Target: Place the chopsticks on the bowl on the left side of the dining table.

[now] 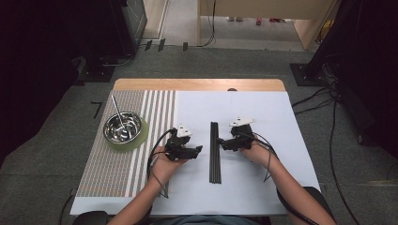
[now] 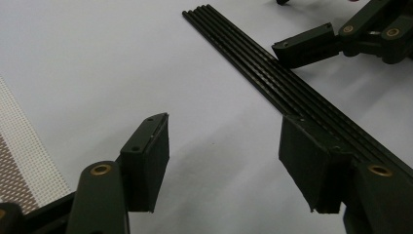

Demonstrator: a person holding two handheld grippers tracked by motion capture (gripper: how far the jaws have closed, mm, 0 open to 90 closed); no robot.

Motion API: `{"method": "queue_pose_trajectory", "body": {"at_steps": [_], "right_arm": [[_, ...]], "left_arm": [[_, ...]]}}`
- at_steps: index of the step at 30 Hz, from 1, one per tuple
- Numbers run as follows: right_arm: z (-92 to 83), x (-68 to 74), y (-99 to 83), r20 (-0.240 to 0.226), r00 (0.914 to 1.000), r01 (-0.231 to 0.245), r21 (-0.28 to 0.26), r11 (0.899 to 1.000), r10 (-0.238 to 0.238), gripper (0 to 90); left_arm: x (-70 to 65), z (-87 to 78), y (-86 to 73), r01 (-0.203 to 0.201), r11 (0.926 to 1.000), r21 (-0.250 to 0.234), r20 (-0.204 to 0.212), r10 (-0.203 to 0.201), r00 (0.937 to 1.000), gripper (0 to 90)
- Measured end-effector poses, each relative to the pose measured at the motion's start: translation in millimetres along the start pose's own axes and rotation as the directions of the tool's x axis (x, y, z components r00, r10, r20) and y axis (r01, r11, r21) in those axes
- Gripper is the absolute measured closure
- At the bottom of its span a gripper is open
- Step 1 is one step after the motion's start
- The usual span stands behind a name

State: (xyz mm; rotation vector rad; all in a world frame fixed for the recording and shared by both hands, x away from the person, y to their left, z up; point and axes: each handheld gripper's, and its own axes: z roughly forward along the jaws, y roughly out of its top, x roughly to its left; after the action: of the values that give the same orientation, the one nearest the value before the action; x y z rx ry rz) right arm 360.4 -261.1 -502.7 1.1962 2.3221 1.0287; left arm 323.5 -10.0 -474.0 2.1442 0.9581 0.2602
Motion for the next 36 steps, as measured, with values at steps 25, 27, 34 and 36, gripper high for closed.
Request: {"method": "queue_pose_trajectory", "body": {"at_steps": [25, 27, 34, 36], "right_arm": [[-0.1, -0.1, 0.0, 0.0, 1.0, 0.003, 0.001, 1.0, -0.003, 11.0], [-0.1, -0.1, 0.0, 0.0, 1.0, 0.003, 0.001, 1.0, -0.003, 11.0], [0.0, -0.1, -0.1, 0.0, 1.0, 0.002, 0.0, 1.0, -0.002, 11.0], [-0.1, 0.0, -0.1, 0.001, 1.0, 0.001, 0.001, 1.0, -0.001, 11.0]], "left_arm": [[-23.5, 10.7, -3.4, -0.015, 0.9999, -0.006, 0.027, 0.015, 0.9995, 39.4], [-24.6, 10.8, -3.5, -0.011, 0.9999, -0.012, 0.027, 0.011, 0.9996, 39.4], [-28.5, 11.5, -3.5, -0.016, 0.9996, -0.022, 0.023, 0.016, 0.9996, 39.2], [-30.4, 13.0, -4.0, -0.019, 0.9996, -0.02, 0.023, 0.019, 0.9995, 39.3]]}}
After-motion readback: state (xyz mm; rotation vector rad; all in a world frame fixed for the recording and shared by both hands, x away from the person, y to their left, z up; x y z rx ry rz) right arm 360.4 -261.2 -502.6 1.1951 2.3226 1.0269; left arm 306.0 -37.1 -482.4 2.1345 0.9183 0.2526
